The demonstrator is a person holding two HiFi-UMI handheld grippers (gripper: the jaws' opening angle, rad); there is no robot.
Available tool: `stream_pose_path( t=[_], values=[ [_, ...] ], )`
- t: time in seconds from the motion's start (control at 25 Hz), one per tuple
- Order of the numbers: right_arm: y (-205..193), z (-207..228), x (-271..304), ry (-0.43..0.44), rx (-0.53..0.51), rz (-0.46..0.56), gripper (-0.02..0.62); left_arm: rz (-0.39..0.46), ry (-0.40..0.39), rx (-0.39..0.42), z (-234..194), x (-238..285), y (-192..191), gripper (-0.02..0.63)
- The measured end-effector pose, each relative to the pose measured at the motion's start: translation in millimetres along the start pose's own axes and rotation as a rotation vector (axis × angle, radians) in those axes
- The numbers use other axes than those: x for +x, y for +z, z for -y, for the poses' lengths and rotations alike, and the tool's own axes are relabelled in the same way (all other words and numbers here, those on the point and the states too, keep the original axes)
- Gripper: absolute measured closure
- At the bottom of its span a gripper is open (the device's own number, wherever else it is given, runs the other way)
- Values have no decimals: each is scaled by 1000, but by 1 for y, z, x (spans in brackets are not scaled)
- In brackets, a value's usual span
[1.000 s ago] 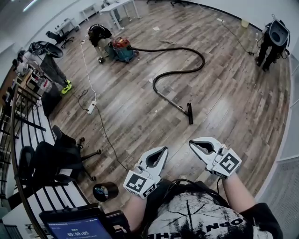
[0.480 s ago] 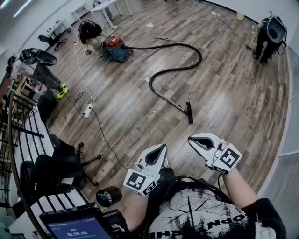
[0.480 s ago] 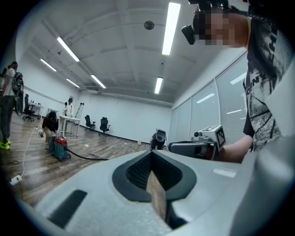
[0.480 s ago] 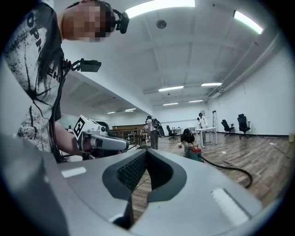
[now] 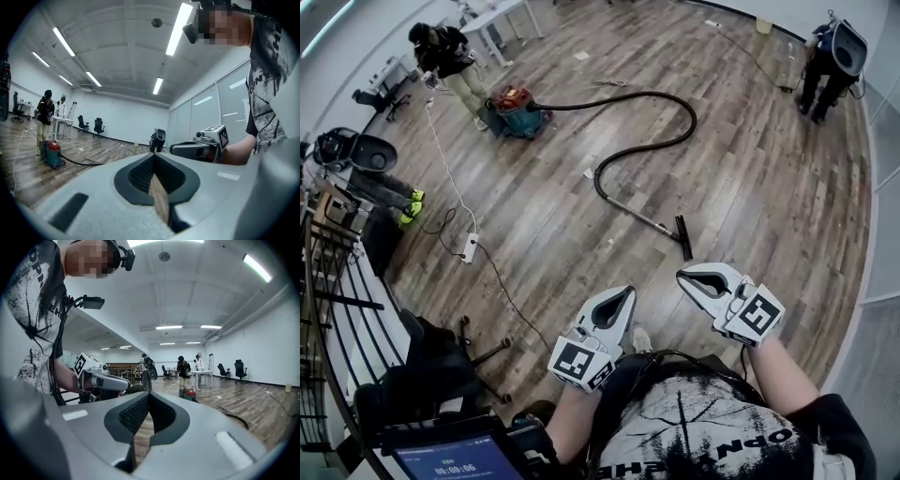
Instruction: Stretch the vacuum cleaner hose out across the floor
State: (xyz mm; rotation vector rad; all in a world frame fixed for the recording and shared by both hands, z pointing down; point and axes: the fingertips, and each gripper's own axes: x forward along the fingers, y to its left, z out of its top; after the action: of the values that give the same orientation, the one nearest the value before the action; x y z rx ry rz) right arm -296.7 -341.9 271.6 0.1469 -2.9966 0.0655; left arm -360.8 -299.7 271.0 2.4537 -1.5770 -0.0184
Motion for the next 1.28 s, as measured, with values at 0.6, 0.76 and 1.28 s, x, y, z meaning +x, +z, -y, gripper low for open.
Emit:
stream_pose_path(
  t=[0.6,0.76,1.28],
  values=[
    [12,70,72,-173,8,-11,589,-17,-81,-10,-103,13,4,606],
    [10,76,89,-155,16,-19,589,-23,-84,-20,-118,22,4,606],
    [4,198,146,4,30,-14,589,-71,23,13,-192,129,27,606]
  ],
)
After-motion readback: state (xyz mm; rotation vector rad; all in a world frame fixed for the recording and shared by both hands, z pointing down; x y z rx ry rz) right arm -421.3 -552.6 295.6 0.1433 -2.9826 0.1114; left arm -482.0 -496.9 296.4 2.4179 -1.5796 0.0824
